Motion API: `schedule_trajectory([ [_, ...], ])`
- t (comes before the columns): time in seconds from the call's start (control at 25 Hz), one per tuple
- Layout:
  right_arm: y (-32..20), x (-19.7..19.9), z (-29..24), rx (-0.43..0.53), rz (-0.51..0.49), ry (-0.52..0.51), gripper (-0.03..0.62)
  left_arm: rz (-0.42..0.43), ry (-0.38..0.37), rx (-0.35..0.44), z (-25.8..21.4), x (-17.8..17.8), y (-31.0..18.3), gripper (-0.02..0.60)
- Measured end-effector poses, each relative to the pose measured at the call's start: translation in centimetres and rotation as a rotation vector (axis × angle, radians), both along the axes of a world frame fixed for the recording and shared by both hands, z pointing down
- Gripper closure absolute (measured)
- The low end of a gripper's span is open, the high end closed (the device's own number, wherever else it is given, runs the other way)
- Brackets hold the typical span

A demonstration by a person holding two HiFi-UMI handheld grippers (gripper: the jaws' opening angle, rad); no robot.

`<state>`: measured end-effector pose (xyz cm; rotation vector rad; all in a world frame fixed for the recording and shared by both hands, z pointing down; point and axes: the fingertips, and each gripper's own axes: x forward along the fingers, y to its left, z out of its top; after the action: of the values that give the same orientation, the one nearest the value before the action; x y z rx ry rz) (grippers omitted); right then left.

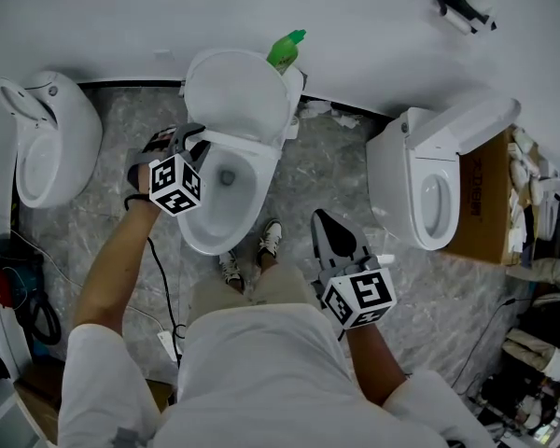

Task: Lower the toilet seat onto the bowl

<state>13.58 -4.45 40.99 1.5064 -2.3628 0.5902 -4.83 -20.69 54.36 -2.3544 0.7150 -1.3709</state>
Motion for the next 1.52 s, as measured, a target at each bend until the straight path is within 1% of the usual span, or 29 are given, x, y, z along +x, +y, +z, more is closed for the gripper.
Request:
schedule_trajectory([
  [0.2, 1.9, -1.7, -0.3, 0.004, -0.004, 0.015, 0.597, 0.04, -0.021, -0.017, 0.9, -1.0, 3.4, 0.474],
  [0.36, 3.5, -2.4, -0.2, 0.001, 0.005, 0.025, 0.597, 0.045, -0.024, -0.036, 1.8, -1.8, 5.6, 0.471],
  [0.6, 5.5, -3.1, 0.2, -0.022, 0.024, 0.0, 0.597, 0.074, -0.056, -0.085, 3.2, -2.5, 9.1, 0.462],
  [0.8, 6.0, -4.0, 0.3, -0.02, 0.021, -0.006, 0.597, 0.097, -0.086, -0.117, 4.8, -3.2, 11.7, 0.449],
  [1.0, 6.9, -4.5, 0.5, -0.027, 0.02, -0.001, 0.597, 0.131, -0.116, -0.147, 6.6, -3.8, 14.5, 0.445],
  [1.2, 7.4, -4.9, 1.1, -0.041, 0.019, 0.002, 0.597, 0.148, -0.135, -0.187, 8.3, -4.3, 16.4, 0.445],
  [1.52, 6.8, -5.6, 1.3, -0.045, 0.012, 0.003, 0.597, 0.199, -0.187, -0.25, 11.0, -5.2, 19.6, 0.431],
])
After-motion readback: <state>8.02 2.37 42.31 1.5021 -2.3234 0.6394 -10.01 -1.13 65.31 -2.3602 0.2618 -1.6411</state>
